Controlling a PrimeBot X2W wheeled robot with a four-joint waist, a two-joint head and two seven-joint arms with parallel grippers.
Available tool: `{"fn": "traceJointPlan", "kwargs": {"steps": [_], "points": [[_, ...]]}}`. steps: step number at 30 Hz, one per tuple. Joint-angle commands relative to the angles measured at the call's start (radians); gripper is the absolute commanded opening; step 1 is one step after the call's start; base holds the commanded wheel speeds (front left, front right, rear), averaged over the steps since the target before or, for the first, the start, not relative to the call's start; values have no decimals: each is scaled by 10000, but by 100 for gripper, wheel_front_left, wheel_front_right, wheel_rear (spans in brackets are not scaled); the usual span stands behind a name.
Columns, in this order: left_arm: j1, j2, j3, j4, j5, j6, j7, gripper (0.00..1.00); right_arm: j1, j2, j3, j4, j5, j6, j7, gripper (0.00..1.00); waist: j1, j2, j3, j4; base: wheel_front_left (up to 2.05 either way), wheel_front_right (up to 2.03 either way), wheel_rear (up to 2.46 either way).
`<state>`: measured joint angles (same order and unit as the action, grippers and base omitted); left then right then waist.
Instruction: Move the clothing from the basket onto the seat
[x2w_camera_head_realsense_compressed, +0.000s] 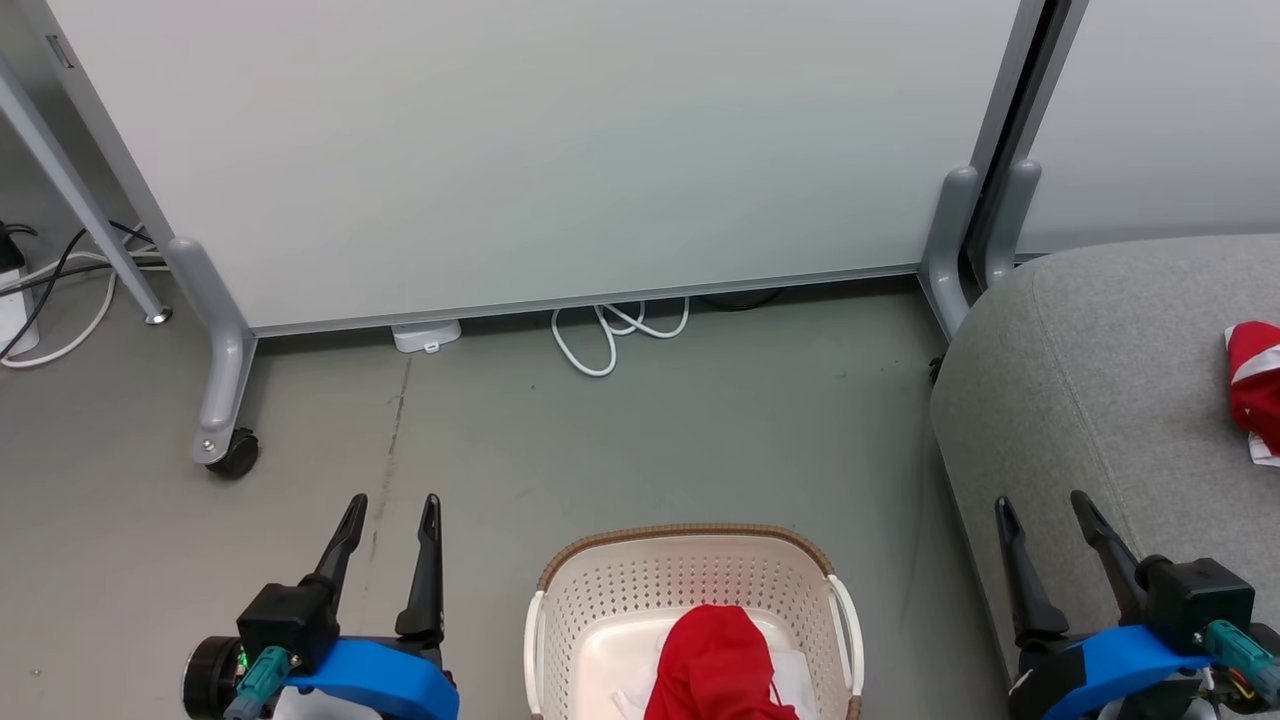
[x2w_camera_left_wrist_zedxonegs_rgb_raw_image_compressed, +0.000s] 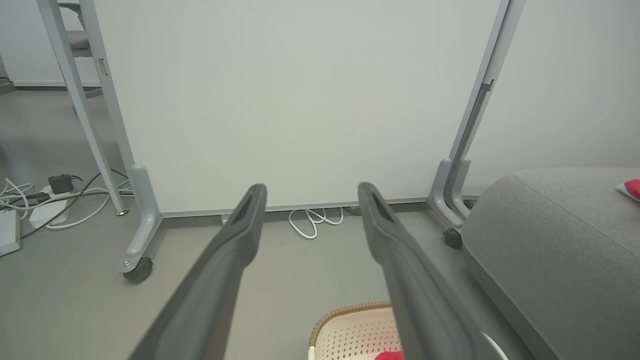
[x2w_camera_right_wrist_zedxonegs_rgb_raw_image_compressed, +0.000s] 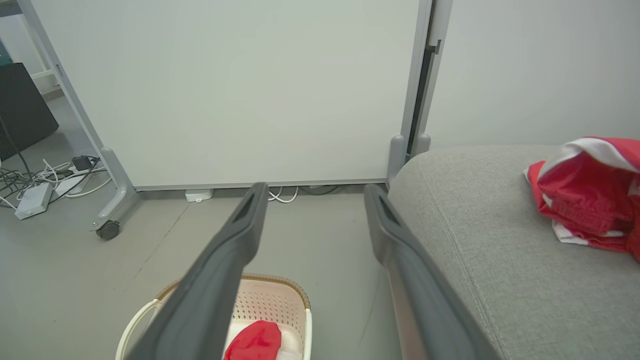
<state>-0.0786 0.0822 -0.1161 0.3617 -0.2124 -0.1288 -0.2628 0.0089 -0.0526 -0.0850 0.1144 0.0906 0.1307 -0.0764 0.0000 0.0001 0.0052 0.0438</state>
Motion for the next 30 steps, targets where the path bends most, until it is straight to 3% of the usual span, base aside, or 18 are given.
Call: {"fn": "traceJointPlan", "kwargs": {"steps": [1,17,30], "points": [[29,6,-43,34,-17,-24,-30,100,51,27,13,2,-36,1,-62,100,0,-1,5,-6,0,0,0],[-255,47,-186,-42,-49,-25,-28,100,-341,29,133,3,144,1,-162,100,0,-1,542,-65,0,0,0],[-1440,17,-745,-28,-52,-24,-28,100,-1633,26,369,-583,-30,1,-237,100,0,-1,3170,-455,0,0,0]]}}
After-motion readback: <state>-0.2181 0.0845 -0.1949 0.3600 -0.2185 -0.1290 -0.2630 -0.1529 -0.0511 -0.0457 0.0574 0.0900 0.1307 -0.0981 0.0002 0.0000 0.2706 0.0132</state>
